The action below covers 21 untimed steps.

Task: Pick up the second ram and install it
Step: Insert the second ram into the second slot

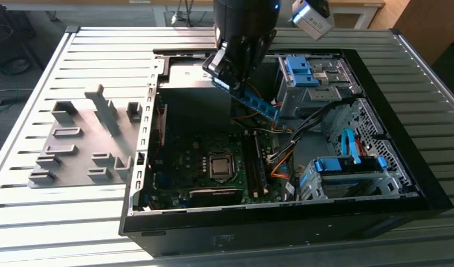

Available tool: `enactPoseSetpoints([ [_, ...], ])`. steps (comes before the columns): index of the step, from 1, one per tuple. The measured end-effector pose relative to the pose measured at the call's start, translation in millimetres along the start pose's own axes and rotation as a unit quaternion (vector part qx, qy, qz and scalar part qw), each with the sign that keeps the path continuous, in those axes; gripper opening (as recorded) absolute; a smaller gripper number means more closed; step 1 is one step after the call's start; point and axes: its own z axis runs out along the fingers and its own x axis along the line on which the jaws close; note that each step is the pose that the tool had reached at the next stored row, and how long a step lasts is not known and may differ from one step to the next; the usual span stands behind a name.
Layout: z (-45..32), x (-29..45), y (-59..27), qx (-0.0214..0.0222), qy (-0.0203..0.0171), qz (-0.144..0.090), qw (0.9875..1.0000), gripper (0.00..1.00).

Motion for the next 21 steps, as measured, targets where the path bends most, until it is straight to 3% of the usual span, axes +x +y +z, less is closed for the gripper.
enactPoseSetpoints([
  [8,0.6,-0.6,-0.6,0.0012,-0.0005,0.040,0.9992,0.14],
  [14,1.4,-0.6,-0.6,0.0024,-0.0012,0.083,0.9965,0.14],
  [21,2.2,-1.6,-3.0,0.0029,-0.0014,0.100,0.9950,0.14],
])
